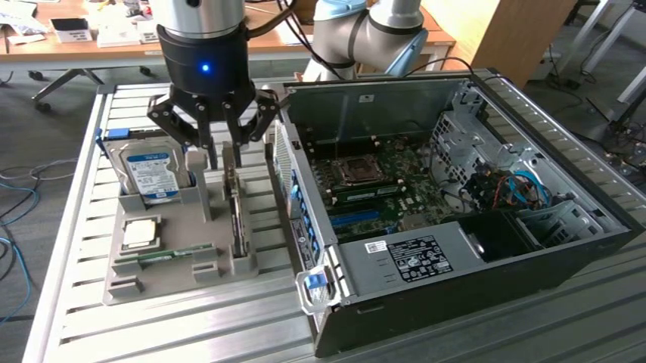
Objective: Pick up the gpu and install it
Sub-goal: 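Pick up the gpu and move the gpu toward the slot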
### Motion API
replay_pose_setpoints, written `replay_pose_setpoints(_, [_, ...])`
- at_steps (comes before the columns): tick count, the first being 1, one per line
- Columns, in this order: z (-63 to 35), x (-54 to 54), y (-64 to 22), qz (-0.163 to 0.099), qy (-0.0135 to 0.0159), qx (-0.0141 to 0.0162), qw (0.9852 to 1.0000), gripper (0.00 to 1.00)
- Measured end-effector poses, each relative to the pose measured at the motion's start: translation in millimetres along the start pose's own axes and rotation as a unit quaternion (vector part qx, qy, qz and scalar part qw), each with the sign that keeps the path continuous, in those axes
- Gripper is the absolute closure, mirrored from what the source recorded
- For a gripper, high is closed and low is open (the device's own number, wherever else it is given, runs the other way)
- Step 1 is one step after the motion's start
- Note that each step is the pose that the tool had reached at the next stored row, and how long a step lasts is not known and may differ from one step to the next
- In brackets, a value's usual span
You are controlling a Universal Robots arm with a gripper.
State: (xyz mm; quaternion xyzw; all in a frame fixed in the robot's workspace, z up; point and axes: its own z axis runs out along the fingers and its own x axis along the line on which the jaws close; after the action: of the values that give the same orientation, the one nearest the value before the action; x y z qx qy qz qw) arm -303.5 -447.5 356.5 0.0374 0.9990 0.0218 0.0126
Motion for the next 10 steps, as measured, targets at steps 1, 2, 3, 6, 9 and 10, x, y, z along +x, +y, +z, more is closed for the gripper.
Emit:
replay_pose_setpoints(1, [0.7,0.0,0.0,0.0,0.0,0.0,1.0,0.64])
replay_pose_setpoints(2, [1.4,0.0,-0.1,0.0,0.0001,0.0,1.0,0.64])
replay_pose_setpoints(3, [2.2,0.1,-0.1,0.0,0.0001,0.0,1.0,0.64])
replay_pose_setpoints(6, [3.5,0.1,-0.2,0.0,0.0001,0.0001,1.0,0.64])
replay_pose_setpoints(9, [3.6,0.1,-0.2,0.0,0.0001,0.0001,1.0,0.64])
replay_pose_setpoints(10, [3.6,0.1,-0.2,0.0,0.0001,0.0001,1.0,0.64])
